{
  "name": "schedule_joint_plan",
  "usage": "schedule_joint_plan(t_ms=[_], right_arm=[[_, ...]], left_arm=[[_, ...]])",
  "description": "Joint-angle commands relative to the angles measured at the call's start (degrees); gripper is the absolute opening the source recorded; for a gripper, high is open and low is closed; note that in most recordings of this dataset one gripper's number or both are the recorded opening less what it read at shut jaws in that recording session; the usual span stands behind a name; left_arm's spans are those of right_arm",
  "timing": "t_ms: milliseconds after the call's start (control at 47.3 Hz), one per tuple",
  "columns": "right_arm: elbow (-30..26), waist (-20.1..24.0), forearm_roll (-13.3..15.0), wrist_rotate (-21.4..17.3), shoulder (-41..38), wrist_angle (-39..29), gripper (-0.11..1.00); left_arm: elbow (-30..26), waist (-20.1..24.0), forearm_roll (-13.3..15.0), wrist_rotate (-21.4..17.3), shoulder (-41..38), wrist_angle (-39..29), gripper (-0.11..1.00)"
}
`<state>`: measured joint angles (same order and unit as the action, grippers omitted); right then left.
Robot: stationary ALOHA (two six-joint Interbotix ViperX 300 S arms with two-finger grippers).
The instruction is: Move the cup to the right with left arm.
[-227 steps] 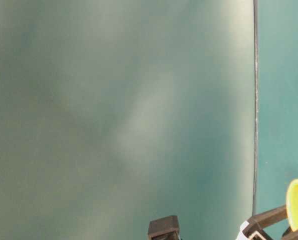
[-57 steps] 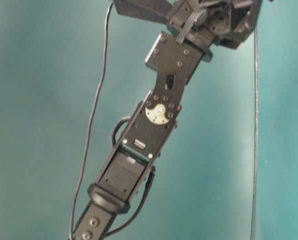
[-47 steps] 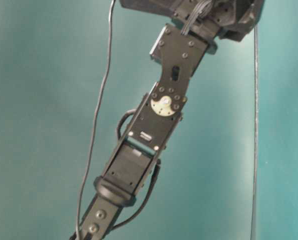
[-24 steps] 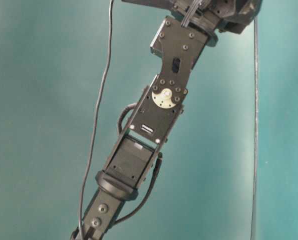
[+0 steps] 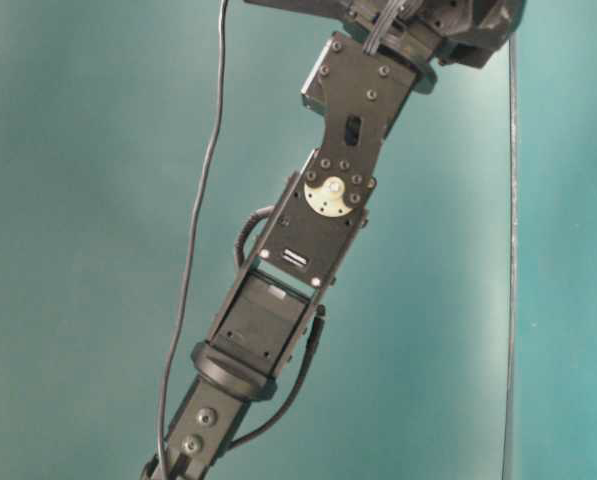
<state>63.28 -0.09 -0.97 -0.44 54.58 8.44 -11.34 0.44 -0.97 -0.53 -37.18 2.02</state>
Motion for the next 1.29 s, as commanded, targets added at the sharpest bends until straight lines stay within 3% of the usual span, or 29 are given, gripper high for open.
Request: schedule_joint_plan(t_ms=[0,1268], right_arm=[[-1.9,0.0,0.0,0.1,-0.2,0.5,0.00],[-2.0,0.0,0.0,0.1,-0.2,0.5,-0.01]], left_arm=[[-1.7,0.1,-0.1,0.1,1.5,0.2,0.69],[-1.8,0.1,-0.1,0.1,1.4,2.5,0.65]])
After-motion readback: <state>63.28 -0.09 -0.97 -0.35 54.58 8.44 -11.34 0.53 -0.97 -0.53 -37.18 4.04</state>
